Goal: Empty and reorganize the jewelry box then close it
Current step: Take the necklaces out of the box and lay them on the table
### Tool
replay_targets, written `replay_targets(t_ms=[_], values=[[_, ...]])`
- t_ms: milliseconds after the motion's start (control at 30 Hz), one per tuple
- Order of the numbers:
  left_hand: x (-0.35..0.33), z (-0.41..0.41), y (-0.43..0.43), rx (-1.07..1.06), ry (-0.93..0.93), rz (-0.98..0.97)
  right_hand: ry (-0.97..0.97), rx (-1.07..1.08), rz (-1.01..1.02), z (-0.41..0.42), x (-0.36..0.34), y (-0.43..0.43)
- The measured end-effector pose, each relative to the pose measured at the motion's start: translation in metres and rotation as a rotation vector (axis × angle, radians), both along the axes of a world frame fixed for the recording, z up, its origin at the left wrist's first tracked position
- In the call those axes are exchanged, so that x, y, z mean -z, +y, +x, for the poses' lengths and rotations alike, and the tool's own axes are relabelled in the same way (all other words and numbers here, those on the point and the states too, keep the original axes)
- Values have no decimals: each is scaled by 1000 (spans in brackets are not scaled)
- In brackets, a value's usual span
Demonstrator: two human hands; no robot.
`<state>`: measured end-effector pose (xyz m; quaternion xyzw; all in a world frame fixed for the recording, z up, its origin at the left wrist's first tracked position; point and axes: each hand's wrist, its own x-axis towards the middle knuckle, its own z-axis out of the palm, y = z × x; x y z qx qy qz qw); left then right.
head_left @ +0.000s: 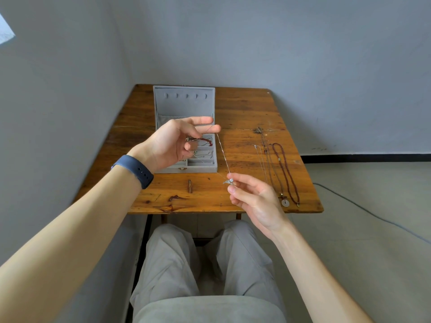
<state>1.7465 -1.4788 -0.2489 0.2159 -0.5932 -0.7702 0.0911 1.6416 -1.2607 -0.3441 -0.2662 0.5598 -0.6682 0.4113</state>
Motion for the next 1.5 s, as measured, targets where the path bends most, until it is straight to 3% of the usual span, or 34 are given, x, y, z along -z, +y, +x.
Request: replay_targets(t_ms=[267,533,667,833,900,1033,1300,1500], values=[[-3,-15,-1,46,-24,-35,-320,-76,-78,-5,3,4],[0,-48,12,91,-36,-53,-654,82,-220,-13,-2,9],[6,-72,17,101,-30,28,-531,203,-126,-25,6,18],[17,-116,27,106,-46,-16,-181,342,68,-48,22,44],[23,-135,31,126,-104,-140,-116,392,129,-61,27,59],[37,-175,44,177,-265,-609,-62,487,247,-84,41,91],[83,-266,93,314,-338,-1267,50,747,469,-116,65,118],[111,-304,108,354,-380,-1548,18,813,595,-129,72,109]])
